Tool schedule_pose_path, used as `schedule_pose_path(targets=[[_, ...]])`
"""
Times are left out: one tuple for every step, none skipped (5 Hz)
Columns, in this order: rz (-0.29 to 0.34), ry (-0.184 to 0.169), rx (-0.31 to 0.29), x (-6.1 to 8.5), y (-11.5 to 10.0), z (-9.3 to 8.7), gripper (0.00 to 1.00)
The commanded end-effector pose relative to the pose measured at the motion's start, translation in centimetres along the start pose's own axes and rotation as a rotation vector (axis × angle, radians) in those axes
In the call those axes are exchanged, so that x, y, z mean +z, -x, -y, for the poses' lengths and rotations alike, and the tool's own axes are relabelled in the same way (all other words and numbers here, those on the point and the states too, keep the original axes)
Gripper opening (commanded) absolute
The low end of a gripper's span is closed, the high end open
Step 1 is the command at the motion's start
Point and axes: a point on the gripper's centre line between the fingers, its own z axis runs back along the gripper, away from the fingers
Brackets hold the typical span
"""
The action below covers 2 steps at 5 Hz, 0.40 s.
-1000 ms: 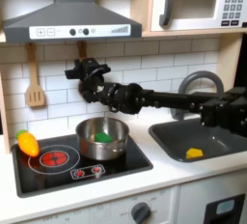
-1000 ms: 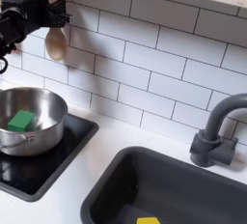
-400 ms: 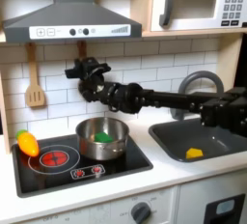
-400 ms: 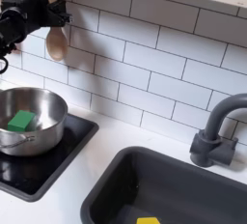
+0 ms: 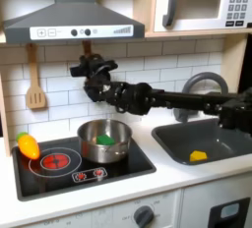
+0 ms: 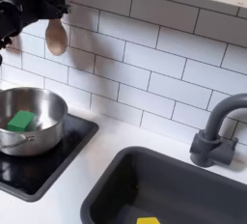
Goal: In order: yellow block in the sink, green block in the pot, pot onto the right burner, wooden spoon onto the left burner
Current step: 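Take the wooden spoon off the wall and put it onto the left burner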
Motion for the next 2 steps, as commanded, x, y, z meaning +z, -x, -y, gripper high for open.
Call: schedule_pose_path(targets=[[-0.024,0.001,0.013,3.7,-0.7,0.6,0.0],[-0.021,0.012,0.01,5.2,-1.1,1.0,0.0]])
